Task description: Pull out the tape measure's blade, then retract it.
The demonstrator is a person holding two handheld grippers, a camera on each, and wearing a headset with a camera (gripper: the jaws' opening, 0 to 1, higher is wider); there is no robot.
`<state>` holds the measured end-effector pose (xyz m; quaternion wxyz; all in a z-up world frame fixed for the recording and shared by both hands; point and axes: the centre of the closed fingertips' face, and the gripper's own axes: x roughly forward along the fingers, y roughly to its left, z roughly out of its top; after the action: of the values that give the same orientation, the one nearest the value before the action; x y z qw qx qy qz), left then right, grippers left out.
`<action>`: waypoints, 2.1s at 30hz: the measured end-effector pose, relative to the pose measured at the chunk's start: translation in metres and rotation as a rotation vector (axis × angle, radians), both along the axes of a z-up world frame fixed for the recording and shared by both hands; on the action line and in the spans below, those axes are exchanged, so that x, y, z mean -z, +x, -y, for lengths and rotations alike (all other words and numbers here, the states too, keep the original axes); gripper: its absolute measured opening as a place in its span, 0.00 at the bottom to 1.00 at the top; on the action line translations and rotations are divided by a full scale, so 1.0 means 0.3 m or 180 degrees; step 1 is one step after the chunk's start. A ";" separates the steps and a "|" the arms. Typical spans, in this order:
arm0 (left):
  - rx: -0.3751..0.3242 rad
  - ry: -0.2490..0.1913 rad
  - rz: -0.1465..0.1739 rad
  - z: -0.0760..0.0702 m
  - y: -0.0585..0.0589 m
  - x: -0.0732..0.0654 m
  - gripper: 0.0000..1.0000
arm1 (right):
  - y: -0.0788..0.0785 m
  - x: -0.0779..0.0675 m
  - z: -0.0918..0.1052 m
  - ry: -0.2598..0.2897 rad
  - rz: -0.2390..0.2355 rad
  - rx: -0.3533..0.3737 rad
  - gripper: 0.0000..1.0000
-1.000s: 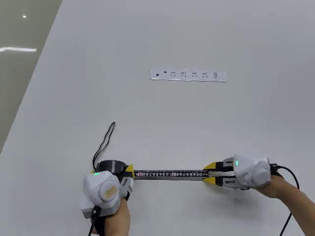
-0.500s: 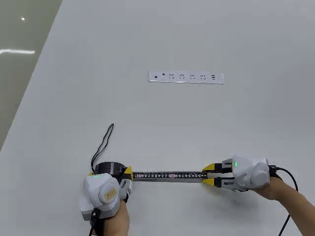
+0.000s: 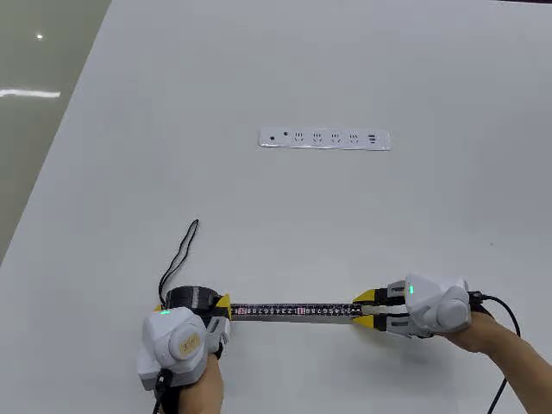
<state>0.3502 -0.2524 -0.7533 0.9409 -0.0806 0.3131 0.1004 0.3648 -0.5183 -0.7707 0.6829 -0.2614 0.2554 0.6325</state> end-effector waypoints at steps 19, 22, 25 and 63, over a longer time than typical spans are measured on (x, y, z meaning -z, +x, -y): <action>0.0058 0.0000 -0.0026 0.000 -0.001 0.001 0.61 | -0.004 -0.005 -0.015 0.0000 0.0009 -0.0014 0.13; 0.0068 -0.0002 -0.0025 0.001 -0.001 0.002 0.61 | -0.007 -0.006 -0.020 -0.0002 0.0005 -0.0018 0.13; 0.0070 -0.0002 -0.0022 0.001 -0.001 0.003 0.61 | -0.007 -0.004 -0.023 -0.0001 0.0002 -0.0019 0.13; 0.0078 0.0038 -0.0039 0.001 -0.001 -0.002 0.61 | -0.008 -0.003 -0.089 0.0029 -0.0016 -0.0046 0.13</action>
<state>0.3500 -0.2525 -0.7527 0.9406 -0.0706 0.3192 0.0913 0.3623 -0.4917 -0.7697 0.6789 -0.2585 0.2522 0.6393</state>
